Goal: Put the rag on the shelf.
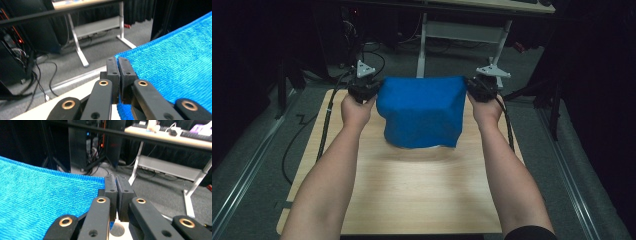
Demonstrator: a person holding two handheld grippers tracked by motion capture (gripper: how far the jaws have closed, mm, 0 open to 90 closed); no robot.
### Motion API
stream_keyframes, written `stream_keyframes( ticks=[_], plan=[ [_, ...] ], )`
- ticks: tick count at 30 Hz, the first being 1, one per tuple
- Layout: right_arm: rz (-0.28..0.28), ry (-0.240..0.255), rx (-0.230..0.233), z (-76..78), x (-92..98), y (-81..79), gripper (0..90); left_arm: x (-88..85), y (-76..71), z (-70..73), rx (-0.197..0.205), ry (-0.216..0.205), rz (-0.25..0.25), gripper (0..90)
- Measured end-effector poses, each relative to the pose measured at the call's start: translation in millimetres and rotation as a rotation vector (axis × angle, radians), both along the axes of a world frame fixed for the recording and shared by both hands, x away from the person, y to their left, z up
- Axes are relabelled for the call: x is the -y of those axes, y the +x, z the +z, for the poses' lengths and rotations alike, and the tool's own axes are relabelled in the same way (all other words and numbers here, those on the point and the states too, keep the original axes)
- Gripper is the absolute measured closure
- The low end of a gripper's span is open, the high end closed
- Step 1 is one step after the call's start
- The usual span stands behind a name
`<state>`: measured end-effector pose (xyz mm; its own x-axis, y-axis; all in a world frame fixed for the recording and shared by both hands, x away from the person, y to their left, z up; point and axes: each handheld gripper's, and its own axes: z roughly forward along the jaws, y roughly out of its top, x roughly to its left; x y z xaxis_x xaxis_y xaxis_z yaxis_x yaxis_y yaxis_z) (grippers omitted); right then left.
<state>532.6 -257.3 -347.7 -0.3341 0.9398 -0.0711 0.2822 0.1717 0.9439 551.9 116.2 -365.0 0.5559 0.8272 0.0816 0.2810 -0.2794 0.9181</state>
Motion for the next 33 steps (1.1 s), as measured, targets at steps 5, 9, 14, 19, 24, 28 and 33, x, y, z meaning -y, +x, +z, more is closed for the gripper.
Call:
stream_keyframes(
  ticks=[5, 9, 14, 19, 24, 28, 33],
  plan=[
    [0.019, -0.023, -0.066, -26.6, -3.6, 2.7, 89.1, -2.3, -0.9, -21.7, -0.061, 0.0, -0.015, 88.6],
    [0.041, -0.031, -0.108, -47.7, -7.8, 1.9, 89.0, -6.0, -4.5, -45.2, -0.128, -0.016, -0.042, 88.6],
    [0.056, -0.035, -0.152, -70.0, -12.3, -0.7, 89.0, -7.5, -10.4, -63.8, -0.171, -0.02, -0.067, 88.5],
    [0.078, -0.011, -0.197, -97.4, -15.5, -8.8, 88.9, -10.8, -16.9, -84.3, -0.215, -0.066, -0.084, 88.4],
    [0.082, 0.009, -0.215, -110.5, -14.0, -14.5, 88.8, -9.8, -20.8, -96.7, -0.235, -0.103, -0.12, 88.3],
    [0.082, 0.032, -0.234, -121.3, -11.0, -19.2, 88.8, -9.7, -21.5, -105.5, -0.261, -0.121, -0.135, 88.3],
    [0.089, 0.024, -0.242, -128.0, -11.4, -20.8, 88.7, -5.8, -24.4, -115.9, -0.268, -0.115, -0.147, 88.2]
  ],
)
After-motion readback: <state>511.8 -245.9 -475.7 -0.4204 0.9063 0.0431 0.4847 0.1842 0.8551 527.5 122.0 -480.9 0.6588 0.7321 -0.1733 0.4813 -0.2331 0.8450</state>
